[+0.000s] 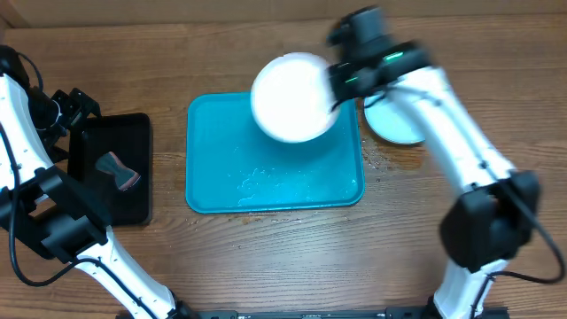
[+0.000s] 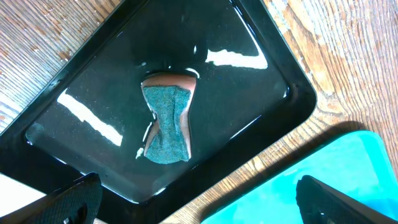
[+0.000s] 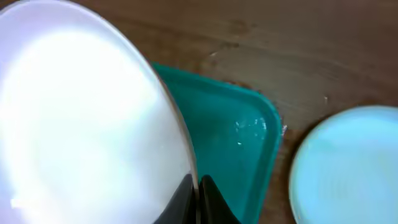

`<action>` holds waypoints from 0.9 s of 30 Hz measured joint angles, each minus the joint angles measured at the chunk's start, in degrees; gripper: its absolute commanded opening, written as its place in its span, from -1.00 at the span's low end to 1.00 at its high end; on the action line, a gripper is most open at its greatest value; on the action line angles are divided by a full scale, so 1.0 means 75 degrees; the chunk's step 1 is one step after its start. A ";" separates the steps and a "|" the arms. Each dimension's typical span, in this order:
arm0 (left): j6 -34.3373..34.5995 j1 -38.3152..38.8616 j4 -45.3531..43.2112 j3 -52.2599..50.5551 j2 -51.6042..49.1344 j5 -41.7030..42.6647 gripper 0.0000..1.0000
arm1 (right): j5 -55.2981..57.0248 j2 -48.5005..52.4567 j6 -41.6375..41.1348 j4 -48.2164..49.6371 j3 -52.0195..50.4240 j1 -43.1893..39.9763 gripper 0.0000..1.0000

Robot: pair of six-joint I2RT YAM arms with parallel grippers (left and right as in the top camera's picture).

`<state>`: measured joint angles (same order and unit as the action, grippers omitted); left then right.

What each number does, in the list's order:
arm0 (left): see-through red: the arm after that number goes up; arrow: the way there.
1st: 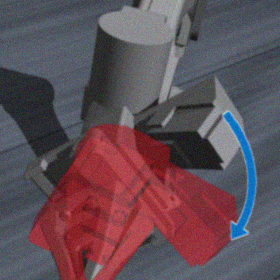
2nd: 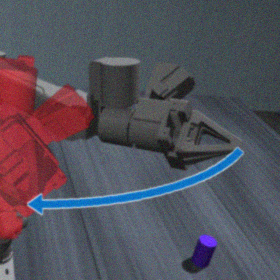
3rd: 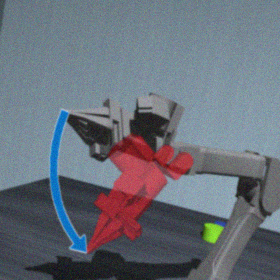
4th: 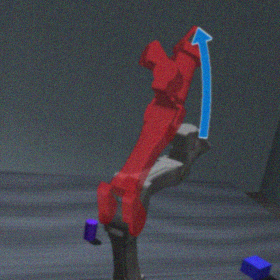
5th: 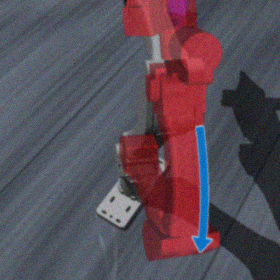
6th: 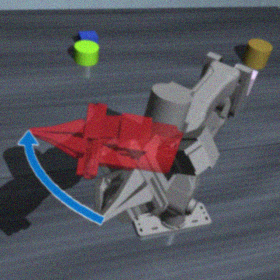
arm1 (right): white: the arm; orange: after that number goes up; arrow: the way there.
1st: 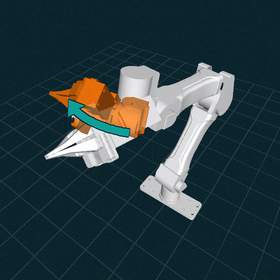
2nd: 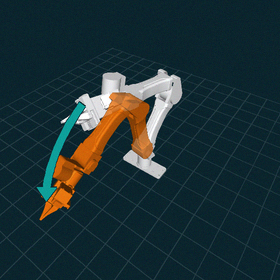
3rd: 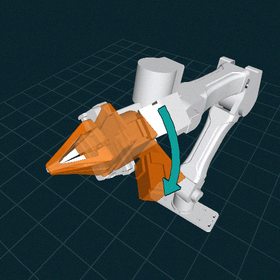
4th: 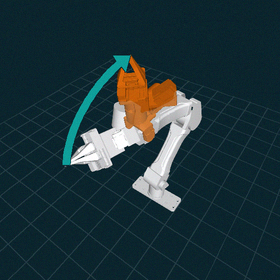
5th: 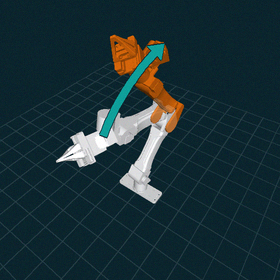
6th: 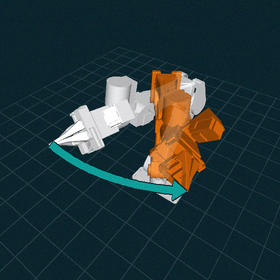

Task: Clean dirty plates on tray and stack at the side
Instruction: 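Set the white plate onto the plate stack and release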

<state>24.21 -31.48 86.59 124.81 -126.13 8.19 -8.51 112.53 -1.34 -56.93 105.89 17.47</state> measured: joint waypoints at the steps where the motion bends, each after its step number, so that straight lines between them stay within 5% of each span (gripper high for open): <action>1: 0.0000 0.0000 -0.0003 0.0000 0.0000 0.0000 0.99 | -0.0385 -0.0079 -0.0052 -0.0160 0.0000 -0.0484 -0.92; 7: 0.0000 0.0000 0.0000 0.0000 0.0000 0.0000 0.99 | -0.1070 -0.0236 -0.0230 -0.0758 -0.0326 -0.2946 -0.92; 18: 0.0000 0.0000 0.0000 0.0000 0.0000 0.0000 0.99 | -0.1093 0.0242 -0.0796 0.0647 -0.2177 -0.4468 -0.91; 19: 0.0000 0.0000 0.0000 0.0000 0.0000 0.0000 1.00 | -0.1093 0.0265 -0.0845 0.0711 -0.2226 -0.4520 -0.84; 21: 0.0000 0.0000 0.0000 0.0000 0.0000 0.0000 1.00 | -0.1093 0.0277 -0.0886 0.0778 -0.2241 -0.4529 -0.14; 27: 0.0000 0.0000 0.0000 0.0000 0.0000 0.0000 0.99 | -0.1186 0.0277 -0.0994 0.0889 -0.2241 -0.4351 0.04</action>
<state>24.21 -31.48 86.59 124.81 -126.13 8.19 -17.41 114.61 -8.80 -50.26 89.08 -15.16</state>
